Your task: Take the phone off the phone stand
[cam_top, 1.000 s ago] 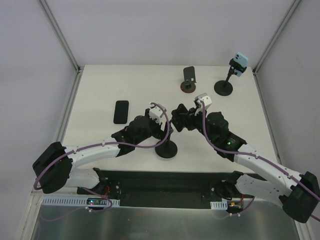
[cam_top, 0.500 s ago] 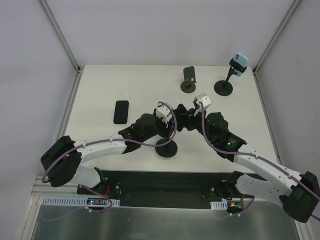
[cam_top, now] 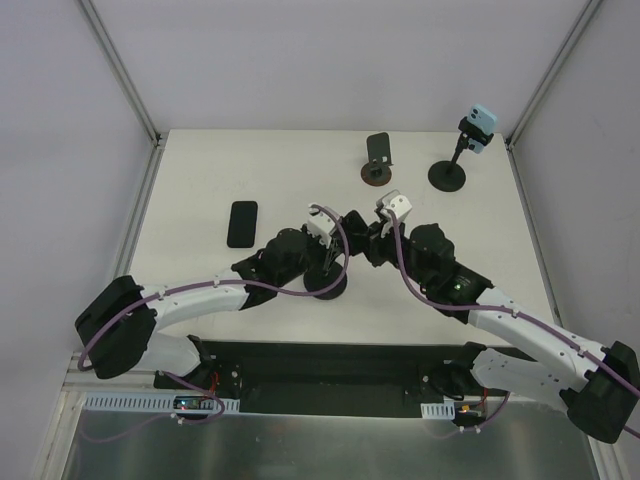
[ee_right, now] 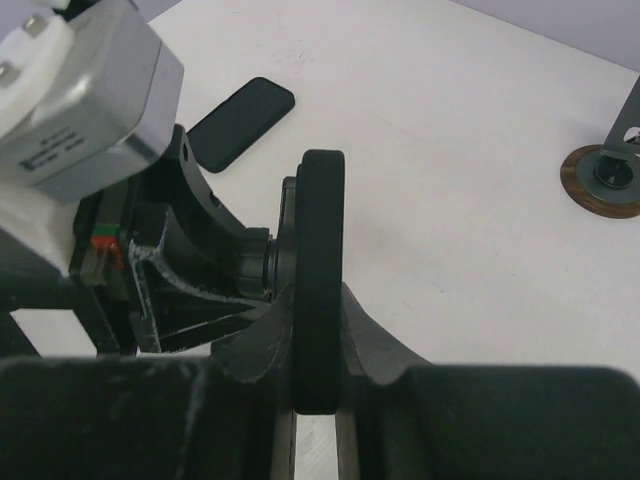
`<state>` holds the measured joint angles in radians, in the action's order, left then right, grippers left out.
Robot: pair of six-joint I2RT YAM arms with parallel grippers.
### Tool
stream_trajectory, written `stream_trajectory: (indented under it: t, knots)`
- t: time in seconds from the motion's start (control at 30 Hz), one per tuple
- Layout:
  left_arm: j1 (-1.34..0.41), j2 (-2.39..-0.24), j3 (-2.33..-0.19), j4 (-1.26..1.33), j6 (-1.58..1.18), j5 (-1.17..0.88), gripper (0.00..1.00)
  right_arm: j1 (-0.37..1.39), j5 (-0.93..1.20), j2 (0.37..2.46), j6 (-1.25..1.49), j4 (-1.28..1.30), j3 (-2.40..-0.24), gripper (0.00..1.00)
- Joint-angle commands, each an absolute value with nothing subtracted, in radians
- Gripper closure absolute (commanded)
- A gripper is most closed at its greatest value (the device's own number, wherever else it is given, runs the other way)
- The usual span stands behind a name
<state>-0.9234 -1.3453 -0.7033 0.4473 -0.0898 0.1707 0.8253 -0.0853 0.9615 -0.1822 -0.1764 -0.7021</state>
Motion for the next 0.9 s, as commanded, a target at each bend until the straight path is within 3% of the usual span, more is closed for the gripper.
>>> stream_trajectory:
  t: [0.0, 0.3, 0.87]
  knots:
    - [-0.787, -1.272, -0.672, 0.426, -0.147, 0.327, 1.00, 0.836, -0.080, 0.923, -0.252, -0.150, -0.770, 0.99]
    - [-0.787, -1.183, -0.647, 0.381, -0.048, 0.029, 1.00, 0.836, -0.113, 0.899, -0.279, -0.149, -0.765, 0.99]
    - [-0.756, -0.986, -0.557, 0.169, -0.024, -0.133, 1.00, 0.839, -0.109, 0.867, -0.367, -0.181, -0.741, 0.99]
